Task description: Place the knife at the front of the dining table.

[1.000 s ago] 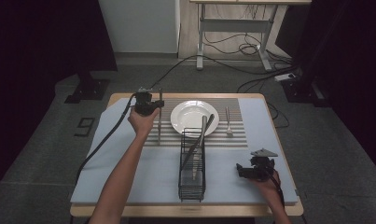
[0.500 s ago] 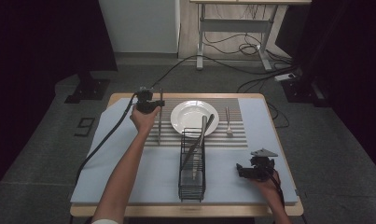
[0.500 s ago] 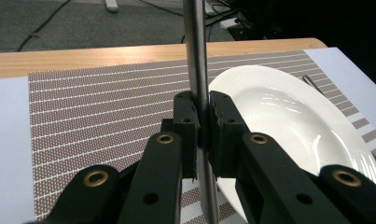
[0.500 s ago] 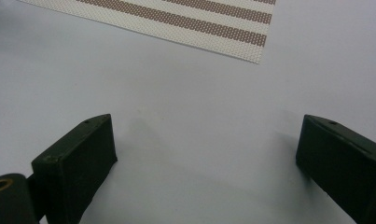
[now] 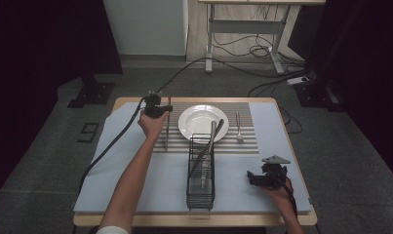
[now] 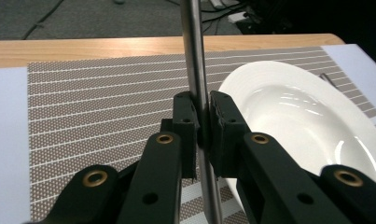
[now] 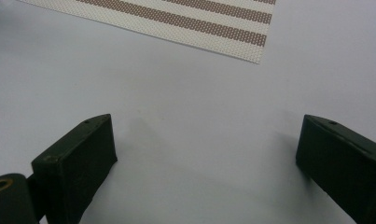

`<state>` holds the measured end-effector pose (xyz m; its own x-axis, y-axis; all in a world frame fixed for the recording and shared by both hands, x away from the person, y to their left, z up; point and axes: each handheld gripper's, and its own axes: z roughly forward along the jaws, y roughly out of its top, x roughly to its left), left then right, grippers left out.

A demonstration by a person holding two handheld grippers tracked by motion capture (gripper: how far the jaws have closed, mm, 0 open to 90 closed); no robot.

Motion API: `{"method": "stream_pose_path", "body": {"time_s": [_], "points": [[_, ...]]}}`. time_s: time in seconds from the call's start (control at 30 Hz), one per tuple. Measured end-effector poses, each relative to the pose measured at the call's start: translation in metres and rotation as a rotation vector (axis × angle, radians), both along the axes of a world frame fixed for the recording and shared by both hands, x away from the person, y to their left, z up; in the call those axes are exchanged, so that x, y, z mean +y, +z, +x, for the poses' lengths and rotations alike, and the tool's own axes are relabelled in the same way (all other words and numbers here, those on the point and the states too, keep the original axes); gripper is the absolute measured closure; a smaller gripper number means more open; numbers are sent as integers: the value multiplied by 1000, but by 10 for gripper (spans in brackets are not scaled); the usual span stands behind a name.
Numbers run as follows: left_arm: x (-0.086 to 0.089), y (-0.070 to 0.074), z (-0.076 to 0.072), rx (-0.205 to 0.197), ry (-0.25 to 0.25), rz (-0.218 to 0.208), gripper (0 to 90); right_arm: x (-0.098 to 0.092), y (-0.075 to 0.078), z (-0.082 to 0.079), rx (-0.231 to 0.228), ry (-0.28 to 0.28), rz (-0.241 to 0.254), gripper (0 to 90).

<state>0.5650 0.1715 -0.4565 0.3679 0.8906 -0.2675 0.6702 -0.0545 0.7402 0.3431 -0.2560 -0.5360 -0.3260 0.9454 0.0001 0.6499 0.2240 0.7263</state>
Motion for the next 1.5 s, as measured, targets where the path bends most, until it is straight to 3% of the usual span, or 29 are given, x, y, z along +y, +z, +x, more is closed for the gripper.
{"method": "stream_pose_path", "body": {"time_s": [0.23,0.8,1.17,1.23,1.27,1.3,1.33,1.37,1.5], "points": [[-6,-4,4,13,25,32,816,0,0,0,0,0,0,44],[-12,-26,22,94,64,75,812,0,0,0,3,2,0,43],[-20,-38,27,109,96,108,812,0,0,0,3,2,1,43],[-21,-39,27,96,94,156,837,0,0,0,3,2,1,43],[-19,-42,28,108,90,161,843,0,0,0,3,2,1,43],[-19,-42,28,108,90,161,843,0,0,0,3,2,1,43],[-17,-43,28,121,95,124,843,0,0,0,3,2,1,43],[-16,-45,28,125,99,113,843,0,0,0,3,2,1,43],[-17,-49,30,142,99,116,843,0,0,0,1,1,1,43]]}}
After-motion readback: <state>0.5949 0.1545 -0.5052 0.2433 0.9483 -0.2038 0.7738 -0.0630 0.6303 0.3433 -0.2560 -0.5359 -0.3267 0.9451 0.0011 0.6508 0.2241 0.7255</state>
